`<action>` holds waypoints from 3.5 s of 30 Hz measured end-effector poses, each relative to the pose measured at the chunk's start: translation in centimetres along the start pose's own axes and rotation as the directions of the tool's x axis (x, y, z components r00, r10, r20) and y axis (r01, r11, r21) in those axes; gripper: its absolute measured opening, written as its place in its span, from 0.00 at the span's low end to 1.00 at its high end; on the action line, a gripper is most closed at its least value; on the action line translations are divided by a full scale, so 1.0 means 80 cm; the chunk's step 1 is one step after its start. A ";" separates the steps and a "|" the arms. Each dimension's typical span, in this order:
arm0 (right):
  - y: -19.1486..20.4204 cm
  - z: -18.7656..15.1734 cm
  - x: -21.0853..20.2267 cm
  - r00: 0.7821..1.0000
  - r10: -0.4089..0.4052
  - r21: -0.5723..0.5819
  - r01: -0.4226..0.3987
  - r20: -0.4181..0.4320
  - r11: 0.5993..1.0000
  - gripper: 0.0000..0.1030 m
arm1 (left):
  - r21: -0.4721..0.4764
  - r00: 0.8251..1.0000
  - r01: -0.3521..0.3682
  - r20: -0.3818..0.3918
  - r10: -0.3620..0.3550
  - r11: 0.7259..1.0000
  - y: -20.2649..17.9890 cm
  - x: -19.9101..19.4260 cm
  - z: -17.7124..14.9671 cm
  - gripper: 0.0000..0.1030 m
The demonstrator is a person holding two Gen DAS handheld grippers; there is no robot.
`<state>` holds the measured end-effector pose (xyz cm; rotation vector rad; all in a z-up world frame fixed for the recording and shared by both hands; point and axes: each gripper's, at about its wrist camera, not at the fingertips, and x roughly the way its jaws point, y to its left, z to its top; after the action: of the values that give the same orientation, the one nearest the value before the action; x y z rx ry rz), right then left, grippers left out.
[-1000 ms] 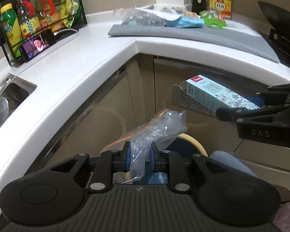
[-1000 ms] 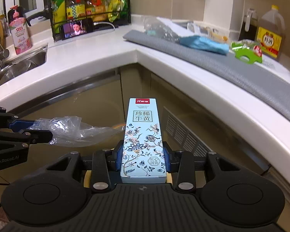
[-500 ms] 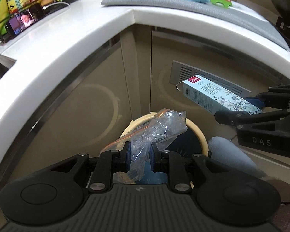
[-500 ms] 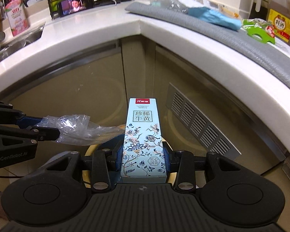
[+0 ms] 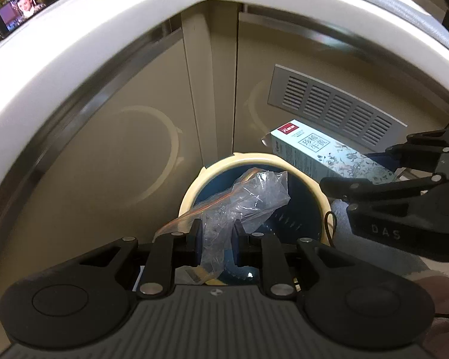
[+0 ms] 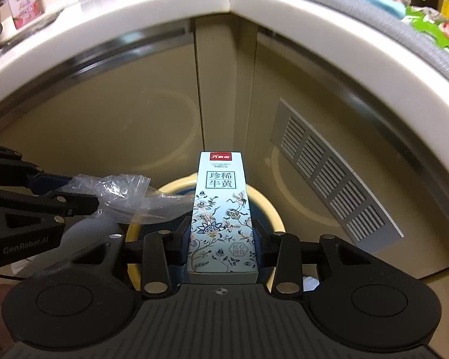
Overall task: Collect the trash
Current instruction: 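Lower both tools over the blue-lined bin and open both grippers, then hold both open tools above the bin as the items settle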
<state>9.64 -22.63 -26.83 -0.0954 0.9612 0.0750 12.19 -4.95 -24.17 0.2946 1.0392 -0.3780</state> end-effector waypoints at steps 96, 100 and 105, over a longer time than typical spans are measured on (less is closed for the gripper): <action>0.020 -0.046 -0.076 0.983 -0.109 -0.057 0.118 0.145 0.991 0.85 | 0.083 0.981 -0.155 0.132 0.143 0.985 -0.021 -0.056 -0.033 1.00; 0.021 -0.045 -0.074 0.984 -0.106 -0.060 0.116 0.142 0.991 0.86 | 0.078 0.980 -0.158 0.133 0.147 0.984 -0.020 -0.057 -0.033 1.00; 0.019 -0.044 -0.073 0.985 -0.102 -0.057 0.111 0.137 0.992 0.86 | 0.081 0.981 -0.160 0.124 0.150 0.984 -0.021 -0.055 -0.032 1.00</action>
<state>3.28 -21.67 -24.15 -0.1991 0.8183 0.0136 7.46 -4.69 -21.61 0.4270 0.8786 -0.2982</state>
